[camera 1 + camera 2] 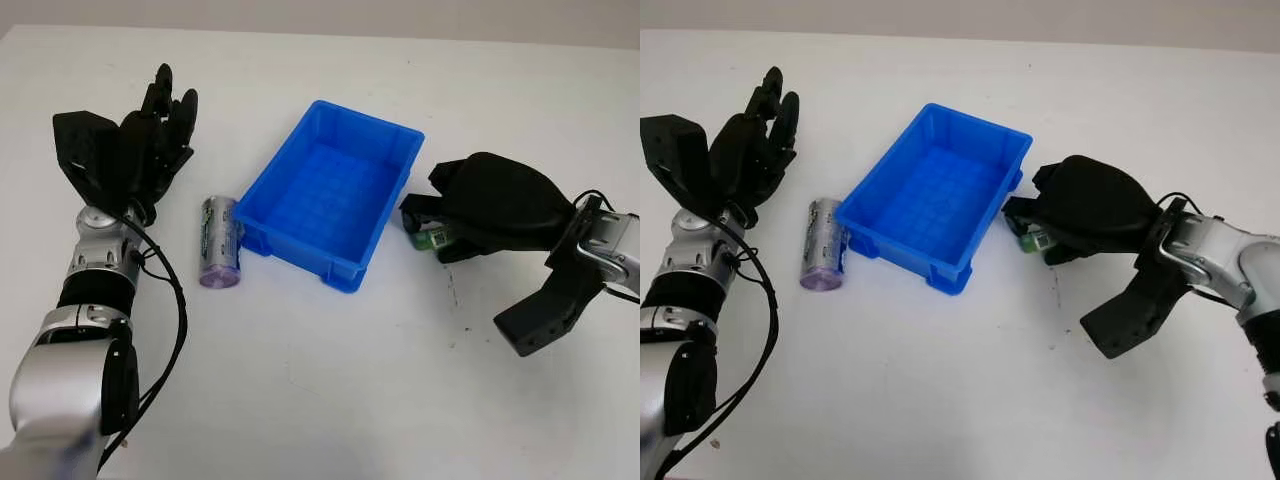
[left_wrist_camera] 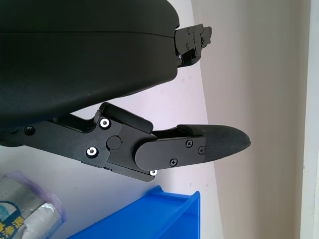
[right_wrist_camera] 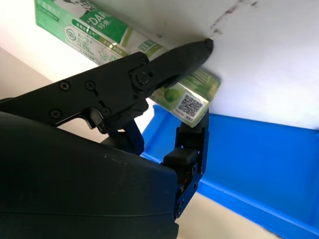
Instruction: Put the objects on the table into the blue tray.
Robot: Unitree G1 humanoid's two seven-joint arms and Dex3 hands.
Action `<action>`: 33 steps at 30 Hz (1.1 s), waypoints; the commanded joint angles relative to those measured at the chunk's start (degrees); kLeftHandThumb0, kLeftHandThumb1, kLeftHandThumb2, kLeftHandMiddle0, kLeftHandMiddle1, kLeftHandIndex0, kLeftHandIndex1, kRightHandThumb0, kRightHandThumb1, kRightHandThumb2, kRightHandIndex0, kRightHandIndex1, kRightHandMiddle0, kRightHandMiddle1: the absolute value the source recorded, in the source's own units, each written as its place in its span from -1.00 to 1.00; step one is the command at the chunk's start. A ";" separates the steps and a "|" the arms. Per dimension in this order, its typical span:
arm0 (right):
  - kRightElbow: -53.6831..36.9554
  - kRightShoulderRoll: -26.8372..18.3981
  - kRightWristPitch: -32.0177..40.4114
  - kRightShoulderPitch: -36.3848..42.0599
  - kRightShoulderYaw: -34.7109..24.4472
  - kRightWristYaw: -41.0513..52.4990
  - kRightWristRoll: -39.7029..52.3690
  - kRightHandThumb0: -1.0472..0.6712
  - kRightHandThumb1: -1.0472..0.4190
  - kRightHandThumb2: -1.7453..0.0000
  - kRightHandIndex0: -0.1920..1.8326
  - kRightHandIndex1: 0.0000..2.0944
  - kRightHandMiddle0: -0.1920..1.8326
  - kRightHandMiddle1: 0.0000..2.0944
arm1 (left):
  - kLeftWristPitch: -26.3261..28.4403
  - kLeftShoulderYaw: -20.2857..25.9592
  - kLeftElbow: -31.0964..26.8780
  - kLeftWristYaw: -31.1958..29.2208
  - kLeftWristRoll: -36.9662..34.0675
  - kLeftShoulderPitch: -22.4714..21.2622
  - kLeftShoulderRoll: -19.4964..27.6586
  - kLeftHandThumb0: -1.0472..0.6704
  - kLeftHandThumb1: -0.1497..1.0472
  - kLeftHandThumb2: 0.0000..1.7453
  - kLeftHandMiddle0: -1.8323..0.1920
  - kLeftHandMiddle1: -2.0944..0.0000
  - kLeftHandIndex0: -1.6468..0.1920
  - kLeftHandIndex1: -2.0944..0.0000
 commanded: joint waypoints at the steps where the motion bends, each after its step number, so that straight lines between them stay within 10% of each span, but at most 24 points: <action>1: 2.54 0.43 -0.51 -1.82 1.24 -2.19 -0.31 -0.44 -0.97 0.94 0.09 0.99 -0.09 0.86 | 0.11 0.19 -0.11 0.06 -0.21 -1.34 0.43 -0.62 1.00 -0.41 1.00 1.00 1.00 1.00; 19: -4.74 9.63 11.56 -6.49 -10.84 25.52 41.31 -0.22 -0.95 0.93 0.28 1.00 0.07 1.00 | -0.01 -0.21 0.25 0.62 0.23 -1.44 0.21 -0.61 1.00 -0.39 1.00 1.00 1.00 1.00; 33: -0.13 15.82 13.04 -14.31 -13.95 24.77 44.04 -0.18 -1.00 0.91 0.43 1.00 0.22 1.00 | 0.06 0.17 0.21 2.04 -0.33 -1.18 -0.88 -0.60 1.00 -0.40 1.00 1.00 1.00 1.00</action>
